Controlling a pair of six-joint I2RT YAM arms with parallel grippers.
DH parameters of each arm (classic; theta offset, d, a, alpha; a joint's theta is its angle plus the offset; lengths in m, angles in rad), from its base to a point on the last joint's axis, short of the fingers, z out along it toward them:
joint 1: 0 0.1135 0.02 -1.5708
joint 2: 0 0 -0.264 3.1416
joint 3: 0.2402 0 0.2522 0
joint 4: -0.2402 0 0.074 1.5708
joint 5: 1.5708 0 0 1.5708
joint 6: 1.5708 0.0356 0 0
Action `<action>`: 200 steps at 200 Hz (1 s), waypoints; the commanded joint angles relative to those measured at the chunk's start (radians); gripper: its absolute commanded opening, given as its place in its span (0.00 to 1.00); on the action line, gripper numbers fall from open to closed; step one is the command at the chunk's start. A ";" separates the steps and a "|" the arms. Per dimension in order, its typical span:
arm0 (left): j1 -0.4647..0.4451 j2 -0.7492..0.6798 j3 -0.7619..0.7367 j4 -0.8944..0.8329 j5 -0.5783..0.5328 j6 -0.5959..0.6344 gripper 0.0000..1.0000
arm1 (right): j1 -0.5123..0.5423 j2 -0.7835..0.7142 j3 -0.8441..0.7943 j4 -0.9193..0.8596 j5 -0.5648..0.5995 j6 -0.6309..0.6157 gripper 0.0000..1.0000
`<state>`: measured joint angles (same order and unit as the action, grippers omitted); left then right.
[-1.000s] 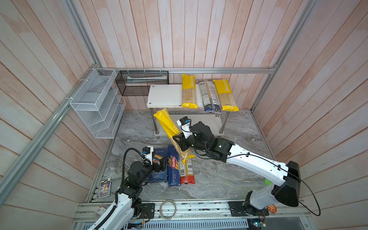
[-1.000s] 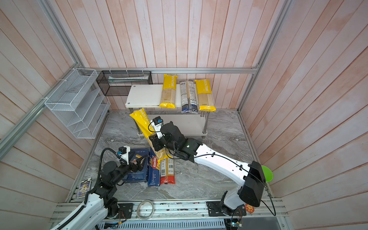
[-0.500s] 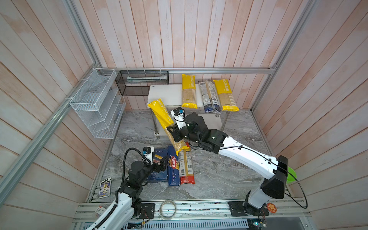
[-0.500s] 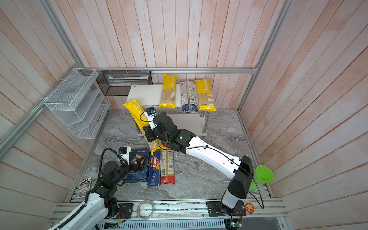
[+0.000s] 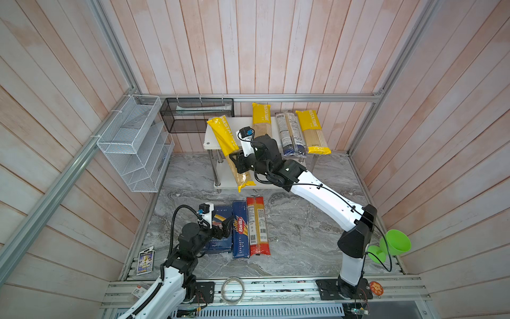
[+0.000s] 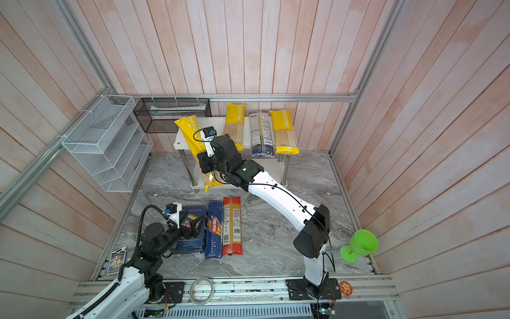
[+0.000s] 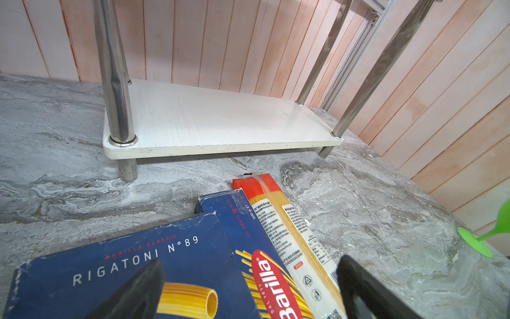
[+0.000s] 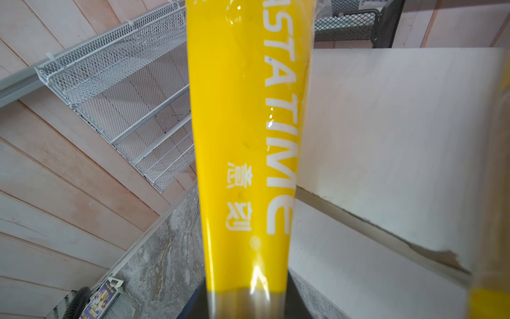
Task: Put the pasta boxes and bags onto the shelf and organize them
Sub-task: 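Carry the yellow bag up over the shelf top with the right gripper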
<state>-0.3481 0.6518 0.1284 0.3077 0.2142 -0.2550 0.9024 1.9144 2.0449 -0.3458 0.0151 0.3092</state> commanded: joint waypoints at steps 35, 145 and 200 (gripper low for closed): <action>-0.003 -0.023 0.000 0.011 0.009 0.008 1.00 | -0.002 0.097 0.273 0.098 -0.032 -0.025 0.12; -0.003 -0.030 -0.002 0.010 0.009 0.006 1.00 | -0.040 0.202 0.437 0.148 0.035 -0.061 0.13; -0.002 -0.012 0.002 0.019 0.020 0.011 1.00 | -0.050 0.221 0.442 0.211 0.069 -0.049 0.14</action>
<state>-0.3481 0.6319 0.1284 0.3080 0.2134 -0.2550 0.8581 2.1414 2.4084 -0.3325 0.0521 0.2604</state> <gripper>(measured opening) 0.995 0.221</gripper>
